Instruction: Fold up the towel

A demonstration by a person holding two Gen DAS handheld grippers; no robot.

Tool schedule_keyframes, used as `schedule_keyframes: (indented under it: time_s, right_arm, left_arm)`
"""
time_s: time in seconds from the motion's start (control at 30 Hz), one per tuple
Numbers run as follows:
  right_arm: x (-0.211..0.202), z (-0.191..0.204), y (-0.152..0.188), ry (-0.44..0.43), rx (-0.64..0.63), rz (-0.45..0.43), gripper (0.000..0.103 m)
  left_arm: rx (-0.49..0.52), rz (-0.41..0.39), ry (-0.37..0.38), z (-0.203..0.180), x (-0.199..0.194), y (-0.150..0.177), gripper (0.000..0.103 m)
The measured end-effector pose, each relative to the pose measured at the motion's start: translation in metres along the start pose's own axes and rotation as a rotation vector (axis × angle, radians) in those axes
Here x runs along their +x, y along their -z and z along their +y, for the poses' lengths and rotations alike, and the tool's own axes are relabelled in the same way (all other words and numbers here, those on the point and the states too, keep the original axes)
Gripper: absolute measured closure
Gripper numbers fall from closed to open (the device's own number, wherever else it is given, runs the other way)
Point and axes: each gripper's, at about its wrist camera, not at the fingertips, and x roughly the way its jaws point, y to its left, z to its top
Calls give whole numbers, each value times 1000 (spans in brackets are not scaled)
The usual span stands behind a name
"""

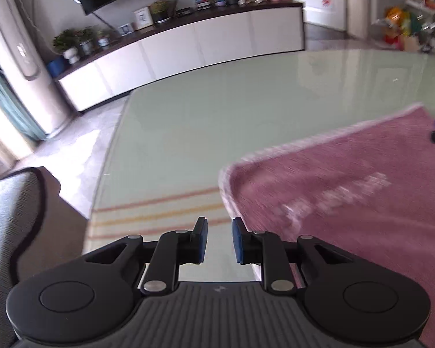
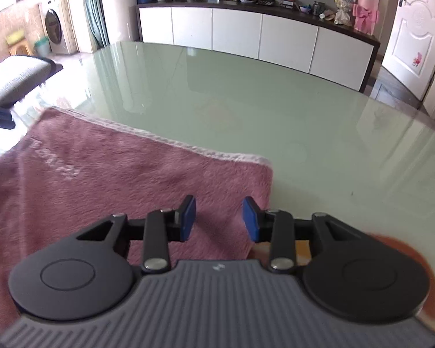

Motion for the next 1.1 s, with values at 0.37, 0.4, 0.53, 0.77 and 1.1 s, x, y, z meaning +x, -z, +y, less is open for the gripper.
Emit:
schedule_keyframes:
  time_s: [0.37, 0.4, 0.53, 0.77, 1.1]
  right_arm:
    - [-104, 43, 76, -21, -24, -22, 66]
    - [-107, 44, 82, -15, -15, -17, 66]
    - [-118, 47, 103, 3, 28, 4, 64]
    - [-119, 49, 120, -29, 110, 39, 64]
    - [-114, 58, 130, -14, 104, 53, 63]
  left_arm:
    - [38, 66, 124, -33, -49, 98, 81]
    - [37, 72, 124, -35, -51, 101, 81]
    - [36, 75, 113, -41, -59, 114, 82]
    - [5, 71, 103, -42, -62, 121, 84]
    - [-10, 56, 46, -55, -73, 117, 97]
